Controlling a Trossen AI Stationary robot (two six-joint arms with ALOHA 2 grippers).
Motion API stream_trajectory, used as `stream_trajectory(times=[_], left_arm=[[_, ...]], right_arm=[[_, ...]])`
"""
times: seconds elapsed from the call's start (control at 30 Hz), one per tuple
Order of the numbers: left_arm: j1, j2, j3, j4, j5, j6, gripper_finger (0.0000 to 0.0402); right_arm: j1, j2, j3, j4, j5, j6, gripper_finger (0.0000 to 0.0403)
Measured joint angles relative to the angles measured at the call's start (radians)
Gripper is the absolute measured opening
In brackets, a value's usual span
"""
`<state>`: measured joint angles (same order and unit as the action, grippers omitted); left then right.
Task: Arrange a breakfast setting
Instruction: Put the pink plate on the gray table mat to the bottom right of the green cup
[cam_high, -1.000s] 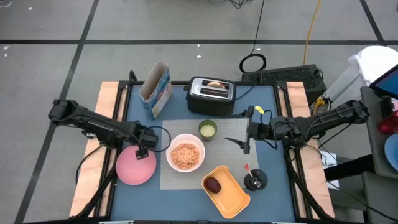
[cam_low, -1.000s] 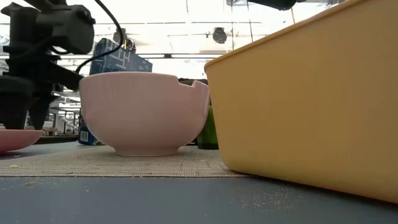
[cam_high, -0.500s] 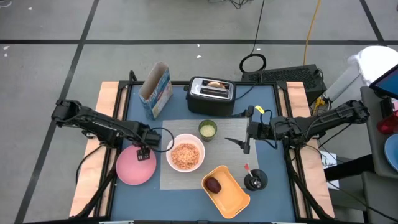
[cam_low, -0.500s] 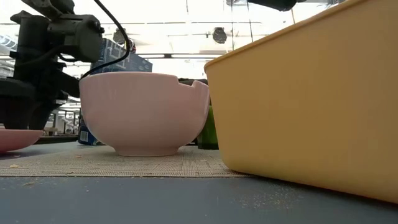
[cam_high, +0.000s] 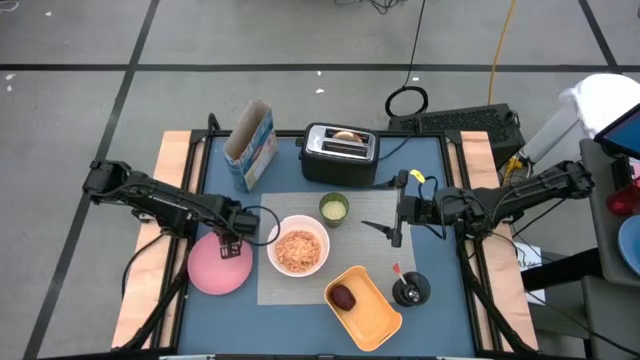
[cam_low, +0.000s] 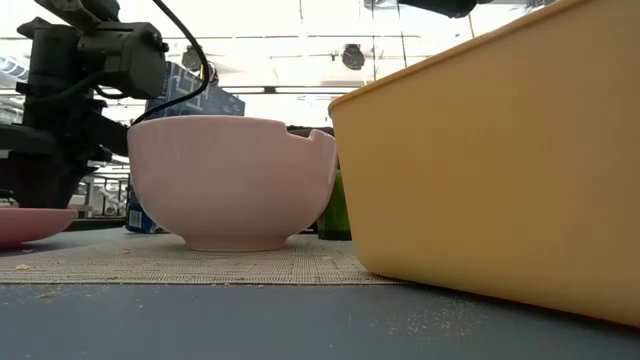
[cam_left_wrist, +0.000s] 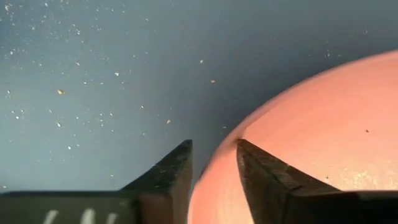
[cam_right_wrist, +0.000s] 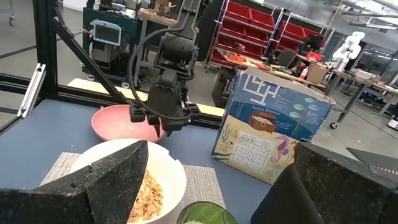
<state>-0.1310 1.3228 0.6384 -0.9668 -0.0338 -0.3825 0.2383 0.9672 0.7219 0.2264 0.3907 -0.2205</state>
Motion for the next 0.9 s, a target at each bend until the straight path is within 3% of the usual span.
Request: stream_trajectory(times=[0.4,0.9], left_arm=[[0.0,-0.002,0.001,-0.006,0.003,0.041,0.0039],[0.0,-0.016,0.001,-0.044,0.044,0.013,0.0028]], right_arm=[[0.0,0.0,0.0,0.0,0.0,0.0,0.0389],[0.0,0.0,0.0,0.0,0.0,0.0,0.0389]])
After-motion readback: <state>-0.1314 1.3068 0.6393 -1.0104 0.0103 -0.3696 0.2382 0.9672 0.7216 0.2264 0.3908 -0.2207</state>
